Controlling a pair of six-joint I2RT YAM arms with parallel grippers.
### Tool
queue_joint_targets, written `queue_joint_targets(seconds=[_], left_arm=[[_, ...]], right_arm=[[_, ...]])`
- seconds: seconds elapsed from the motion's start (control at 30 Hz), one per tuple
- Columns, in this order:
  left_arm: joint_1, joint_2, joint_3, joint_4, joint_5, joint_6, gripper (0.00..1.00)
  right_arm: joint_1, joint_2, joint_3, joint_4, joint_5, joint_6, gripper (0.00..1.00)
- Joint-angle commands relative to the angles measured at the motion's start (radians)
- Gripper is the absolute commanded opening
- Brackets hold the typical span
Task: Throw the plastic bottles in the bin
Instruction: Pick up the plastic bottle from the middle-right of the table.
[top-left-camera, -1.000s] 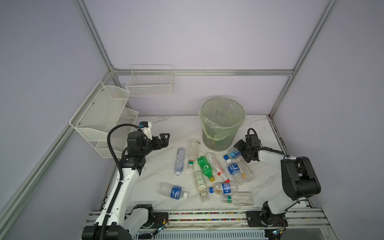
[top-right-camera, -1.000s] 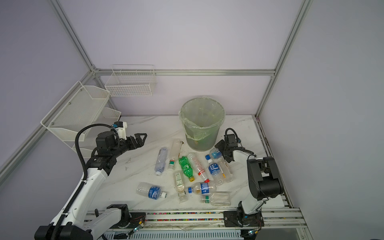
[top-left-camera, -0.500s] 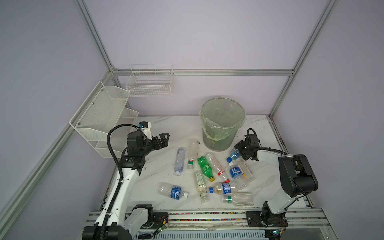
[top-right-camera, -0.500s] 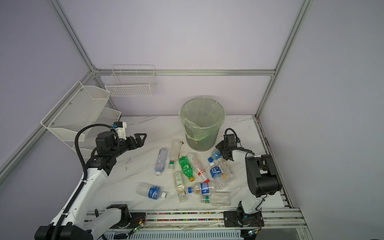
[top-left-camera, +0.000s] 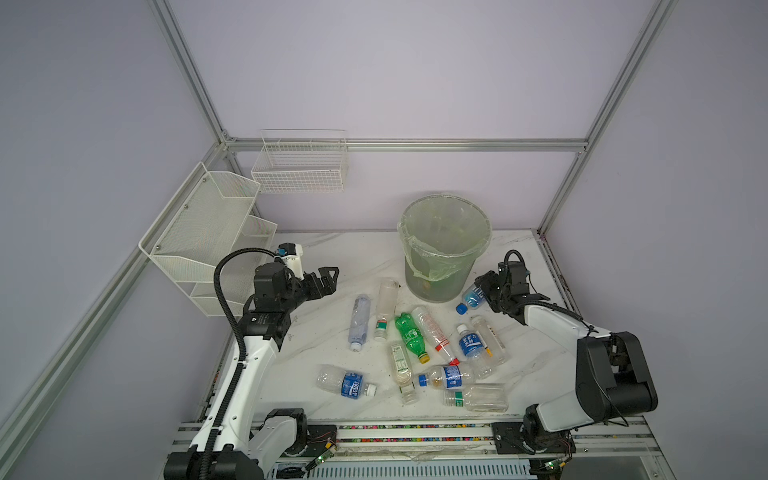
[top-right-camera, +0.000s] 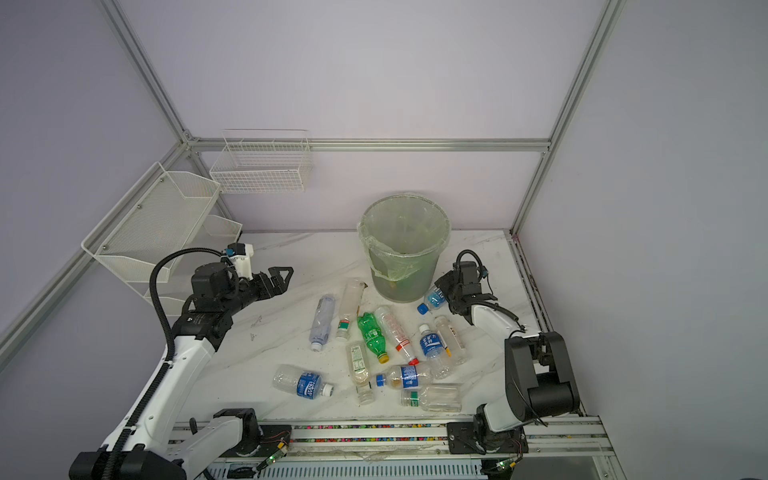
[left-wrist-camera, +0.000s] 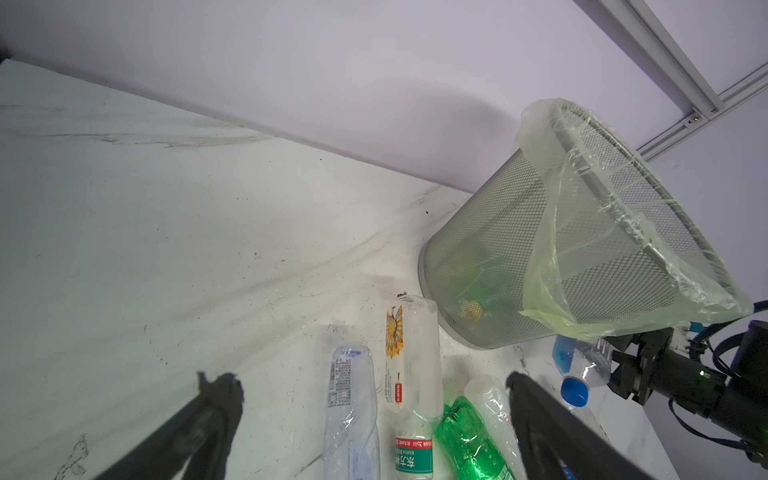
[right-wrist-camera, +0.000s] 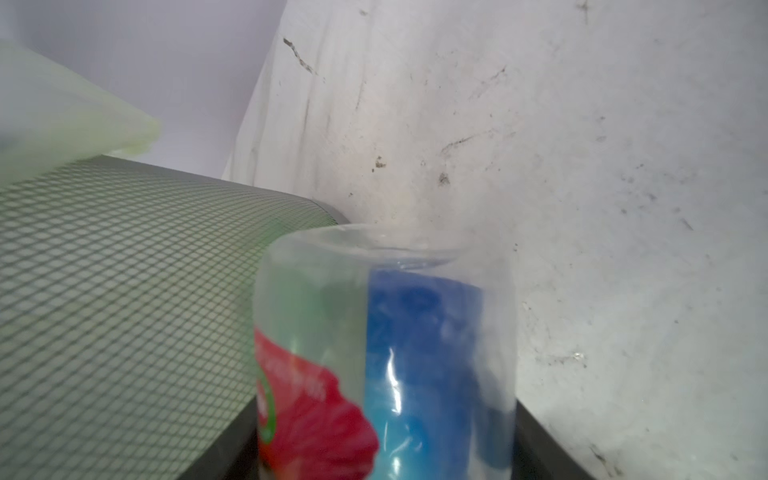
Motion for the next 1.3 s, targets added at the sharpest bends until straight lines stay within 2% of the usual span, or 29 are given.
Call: queue_joint_targets(seconds=[0.0,0.3,0.67,1.03,1.27], left_arm=[[0.005,-0.017,-0.03,0.02,0.008,0.005,1.0],[0.006,-0.012,-0.029,0.022,0.018,0.001,1.0],[0.005,-0.014,-0.03,0.015,0.005,0.008,1.0],[0.006,-0.01,-0.029,0.008,-0.006,0.015,1.0],[0.006,-0.01,-0.03,0.009,-0.008,0.018,1.0]], right_arm=[[-0.011,-0.056,0.021,-0.066,0.029,0.026,0.7],[-0.056,-0.283,-0.046,-0.187,0.089,-0.034,0.7],[-0.058,-0.506,-0.034,-0.386,0.179,-0.168,0.7],[-0.058,-0.696,-0.016,-0.51,0.234,-0.29,0.69],[-0.059,-0.783,-0.009,-0.507,0.188,-0.365,0.68]])
